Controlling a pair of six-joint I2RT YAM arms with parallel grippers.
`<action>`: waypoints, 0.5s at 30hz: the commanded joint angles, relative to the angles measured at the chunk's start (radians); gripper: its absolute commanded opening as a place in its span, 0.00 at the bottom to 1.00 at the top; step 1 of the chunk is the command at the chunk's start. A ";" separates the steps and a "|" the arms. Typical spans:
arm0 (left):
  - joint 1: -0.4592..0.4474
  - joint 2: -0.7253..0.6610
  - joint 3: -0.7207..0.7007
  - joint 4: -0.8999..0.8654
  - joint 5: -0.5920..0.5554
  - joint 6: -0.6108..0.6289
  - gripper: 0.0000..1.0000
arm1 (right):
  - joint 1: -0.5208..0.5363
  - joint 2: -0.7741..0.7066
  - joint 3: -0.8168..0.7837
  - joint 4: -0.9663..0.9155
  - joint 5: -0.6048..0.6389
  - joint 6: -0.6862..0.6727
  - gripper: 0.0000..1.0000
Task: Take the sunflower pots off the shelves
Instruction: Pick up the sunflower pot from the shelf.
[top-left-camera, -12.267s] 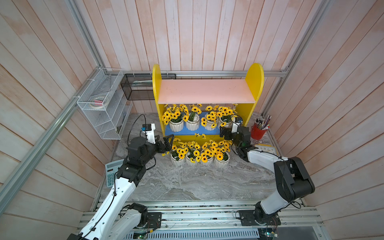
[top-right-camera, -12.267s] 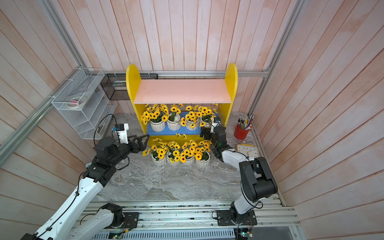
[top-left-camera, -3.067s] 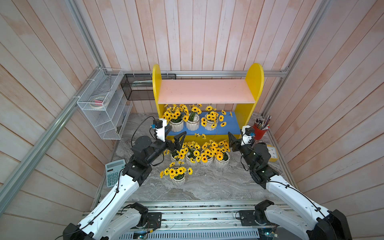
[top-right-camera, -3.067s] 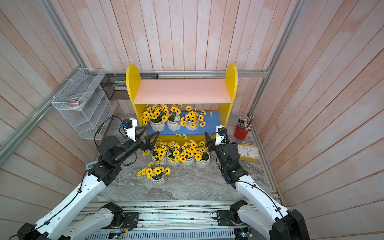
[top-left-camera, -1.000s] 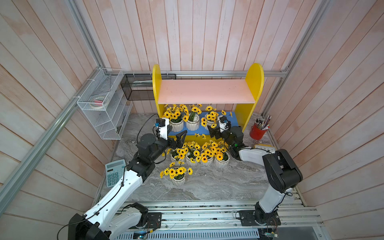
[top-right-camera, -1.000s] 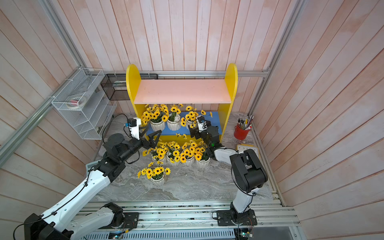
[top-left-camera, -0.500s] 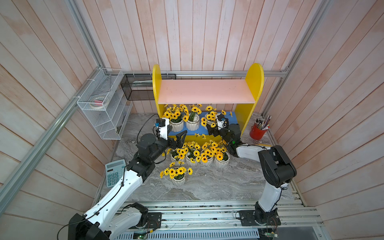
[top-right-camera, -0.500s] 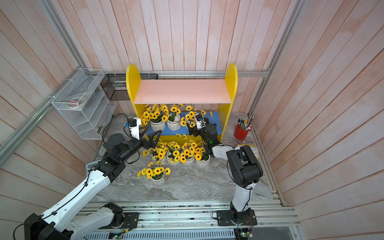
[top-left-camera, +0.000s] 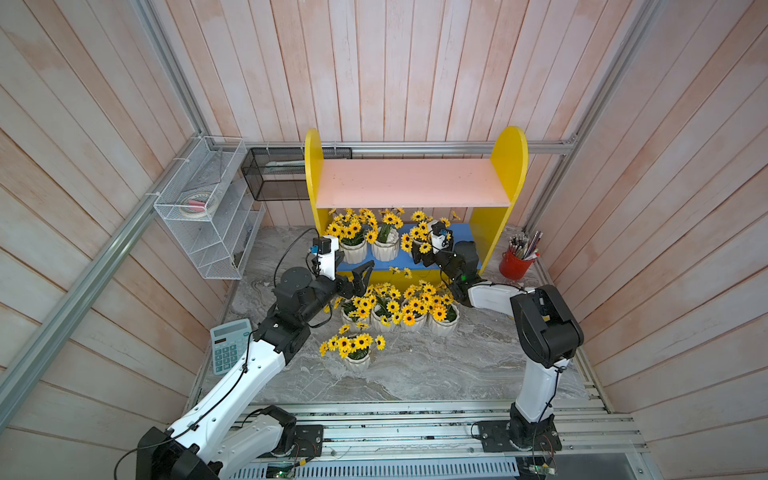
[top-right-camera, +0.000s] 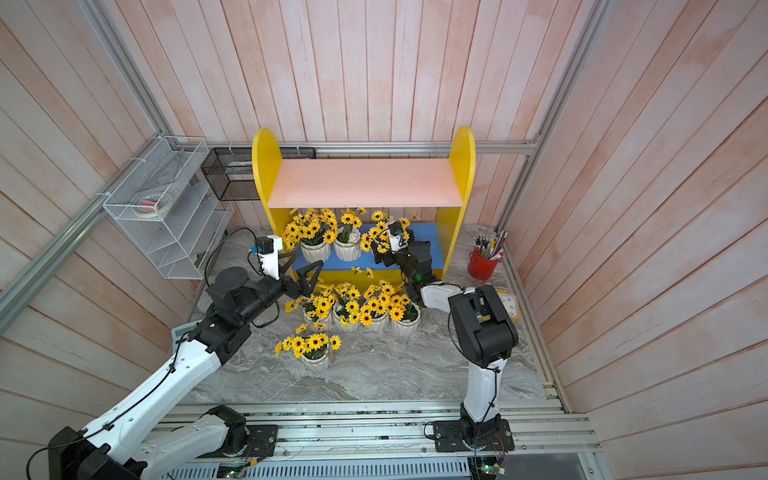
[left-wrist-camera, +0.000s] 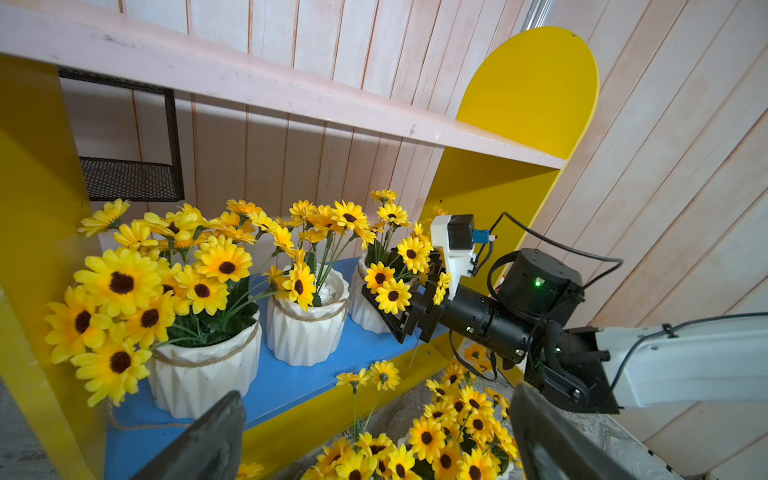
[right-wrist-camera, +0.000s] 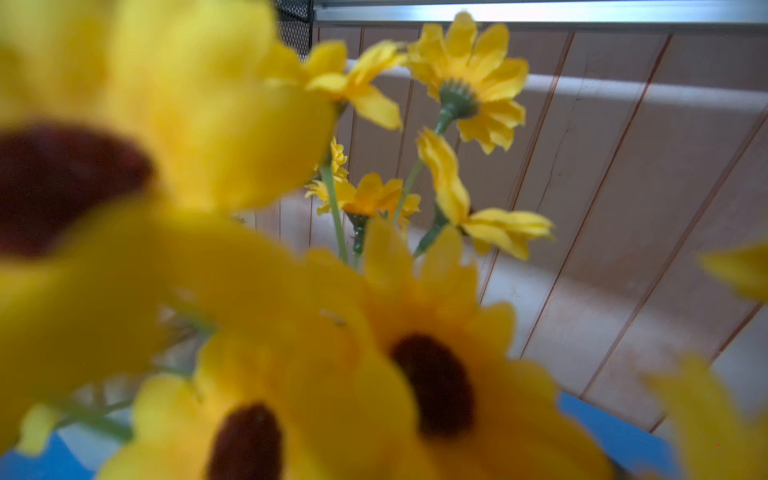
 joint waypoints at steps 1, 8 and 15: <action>0.003 -0.005 -0.010 0.003 -0.011 0.018 1.00 | -0.007 0.029 0.029 0.010 -0.008 0.020 0.98; 0.002 -0.007 -0.011 0.003 -0.015 0.021 1.00 | -0.010 0.050 0.045 0.008 -0.012 0.007 0.89; 0.002 -0.017 -0.011 0.000 -0.023 0.032 1.00 | -0.021 0.022 0.007 0.040 -0.048 0.013 0.07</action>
